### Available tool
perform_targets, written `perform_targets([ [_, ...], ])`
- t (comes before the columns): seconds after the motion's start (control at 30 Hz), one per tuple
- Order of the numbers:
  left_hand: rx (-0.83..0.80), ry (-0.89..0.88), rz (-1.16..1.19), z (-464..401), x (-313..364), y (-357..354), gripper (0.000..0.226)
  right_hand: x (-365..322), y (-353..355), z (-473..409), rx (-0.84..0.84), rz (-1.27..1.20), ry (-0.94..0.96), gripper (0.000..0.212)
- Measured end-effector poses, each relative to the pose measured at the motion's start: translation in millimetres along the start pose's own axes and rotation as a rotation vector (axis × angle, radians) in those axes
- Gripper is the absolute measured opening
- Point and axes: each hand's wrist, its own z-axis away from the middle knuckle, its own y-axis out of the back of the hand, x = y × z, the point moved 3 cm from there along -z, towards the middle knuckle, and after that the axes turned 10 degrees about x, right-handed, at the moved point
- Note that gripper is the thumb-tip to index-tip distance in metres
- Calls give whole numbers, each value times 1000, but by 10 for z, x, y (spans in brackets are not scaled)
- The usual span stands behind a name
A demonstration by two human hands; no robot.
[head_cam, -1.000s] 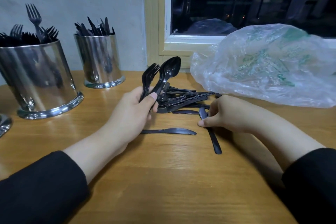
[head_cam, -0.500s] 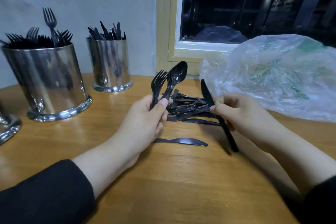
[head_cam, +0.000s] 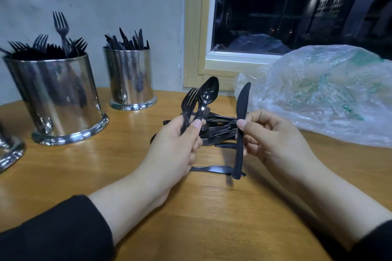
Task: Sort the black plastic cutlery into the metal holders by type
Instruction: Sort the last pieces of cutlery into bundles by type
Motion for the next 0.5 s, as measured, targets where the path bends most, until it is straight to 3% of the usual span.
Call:
perform_targets([
  [0.5,-140,-56,-126,95,-1,-98,24,41,-141,67,60,-82,14,11],
])
